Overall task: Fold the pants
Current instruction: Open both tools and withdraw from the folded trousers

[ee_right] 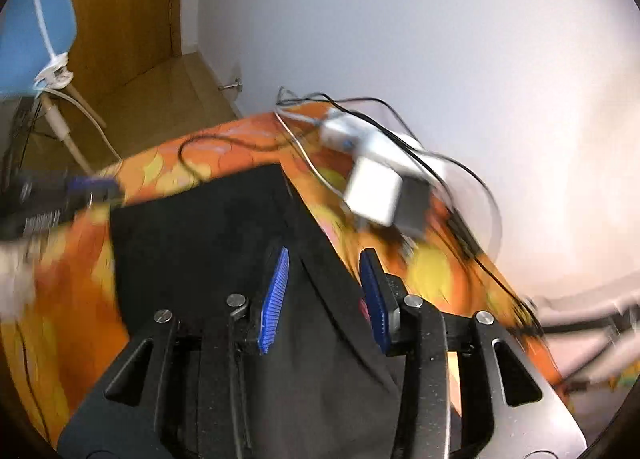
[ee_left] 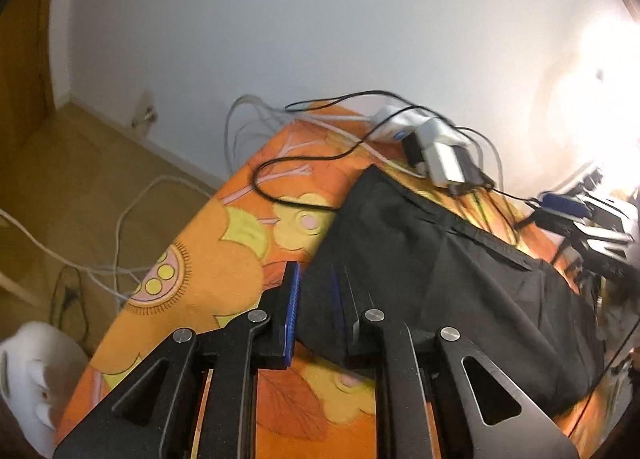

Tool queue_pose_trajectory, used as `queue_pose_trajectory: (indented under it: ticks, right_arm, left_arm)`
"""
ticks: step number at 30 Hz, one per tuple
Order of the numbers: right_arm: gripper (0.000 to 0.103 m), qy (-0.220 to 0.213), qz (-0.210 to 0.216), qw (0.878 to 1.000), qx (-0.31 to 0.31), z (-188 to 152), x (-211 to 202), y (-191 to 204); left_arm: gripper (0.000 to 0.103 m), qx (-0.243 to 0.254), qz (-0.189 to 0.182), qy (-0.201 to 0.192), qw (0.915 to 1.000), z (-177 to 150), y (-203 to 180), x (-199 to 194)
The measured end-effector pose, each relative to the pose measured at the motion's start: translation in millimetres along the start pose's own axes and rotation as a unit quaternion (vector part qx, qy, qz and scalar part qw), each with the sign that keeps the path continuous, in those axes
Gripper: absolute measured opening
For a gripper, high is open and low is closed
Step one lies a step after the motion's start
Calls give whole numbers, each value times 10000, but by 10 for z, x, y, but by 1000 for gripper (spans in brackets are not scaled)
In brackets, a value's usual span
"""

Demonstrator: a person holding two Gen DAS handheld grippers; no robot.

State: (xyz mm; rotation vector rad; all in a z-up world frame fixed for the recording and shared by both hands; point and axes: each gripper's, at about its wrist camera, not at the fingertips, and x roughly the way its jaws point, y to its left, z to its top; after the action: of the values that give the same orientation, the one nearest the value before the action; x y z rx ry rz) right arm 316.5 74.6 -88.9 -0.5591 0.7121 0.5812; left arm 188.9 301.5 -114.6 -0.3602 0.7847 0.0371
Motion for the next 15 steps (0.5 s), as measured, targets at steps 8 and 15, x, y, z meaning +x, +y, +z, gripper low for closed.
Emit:
queue_pose_trajectory:
  ticks: [8, 15]
  right_arm:
    - [39, 312, -585, 9927, 1008, -1143, -886, -744]
    - [42, 569, -1207, 9669, 2176, -2214, -1633, -1591]
  left_arm:
    - [14, 519, -448, 134, 9976, -118, -623, -201]
    - [14, 795, -781, 945, 9893, -479, -1232, -155]
